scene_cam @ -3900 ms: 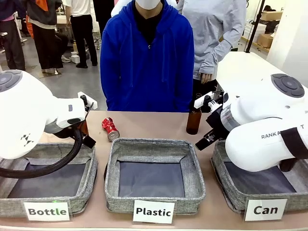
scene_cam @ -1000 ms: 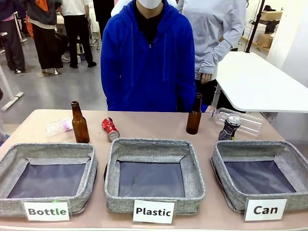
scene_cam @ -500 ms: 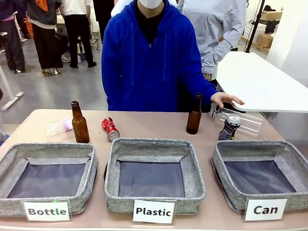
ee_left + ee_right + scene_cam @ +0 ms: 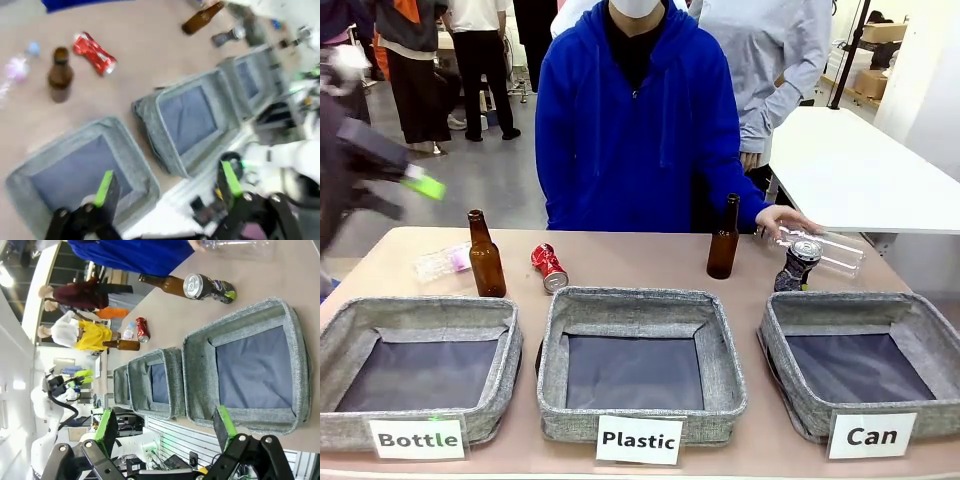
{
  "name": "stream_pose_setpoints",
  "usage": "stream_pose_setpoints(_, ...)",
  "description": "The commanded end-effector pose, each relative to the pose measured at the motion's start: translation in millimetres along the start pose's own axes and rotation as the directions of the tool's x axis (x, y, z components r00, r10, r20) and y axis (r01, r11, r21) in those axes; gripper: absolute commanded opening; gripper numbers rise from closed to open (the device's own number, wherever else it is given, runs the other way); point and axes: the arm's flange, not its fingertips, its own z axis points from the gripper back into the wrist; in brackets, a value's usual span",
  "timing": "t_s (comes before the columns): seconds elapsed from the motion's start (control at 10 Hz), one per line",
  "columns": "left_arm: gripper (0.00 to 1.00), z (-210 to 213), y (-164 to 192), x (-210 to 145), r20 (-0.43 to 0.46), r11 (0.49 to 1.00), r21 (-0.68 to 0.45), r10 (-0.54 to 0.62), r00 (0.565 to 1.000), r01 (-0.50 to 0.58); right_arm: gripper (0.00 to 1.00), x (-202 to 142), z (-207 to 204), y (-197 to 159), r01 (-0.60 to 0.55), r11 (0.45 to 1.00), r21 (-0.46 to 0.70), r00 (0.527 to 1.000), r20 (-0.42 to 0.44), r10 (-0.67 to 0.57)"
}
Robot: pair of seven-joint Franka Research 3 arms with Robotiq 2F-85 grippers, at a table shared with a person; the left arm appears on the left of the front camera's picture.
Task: Sort the can waste into the basket.
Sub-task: Pick up the can waste from the table and place it in the right Fabric basket.
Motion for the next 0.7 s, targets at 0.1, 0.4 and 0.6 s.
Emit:
stream_pose_setpoints(0.1,1.0,-69,-12,40,-0.122,0.968,0.249,0.044,0.992,-0.012,1.0,3,2,0,-0.024,0.999,0.029,1.0,0.012,0.024)
stream_pose_setpoints(0.4,1.0,-36,-20,15,-0.037,0.996,0.084,-0.04,0.999,0.043,1.0,3,2,0,-0.024,0.999,0.029,1.0,0.012,0.024)
stream_pose_setpoints(0.6,1.0,-76,-31,35,-0.069,0.981,0.194,0.003,0.998,0.01,1.0,3,2,0,-0.024,0.999,0.029,1.0,0.012,0.024)
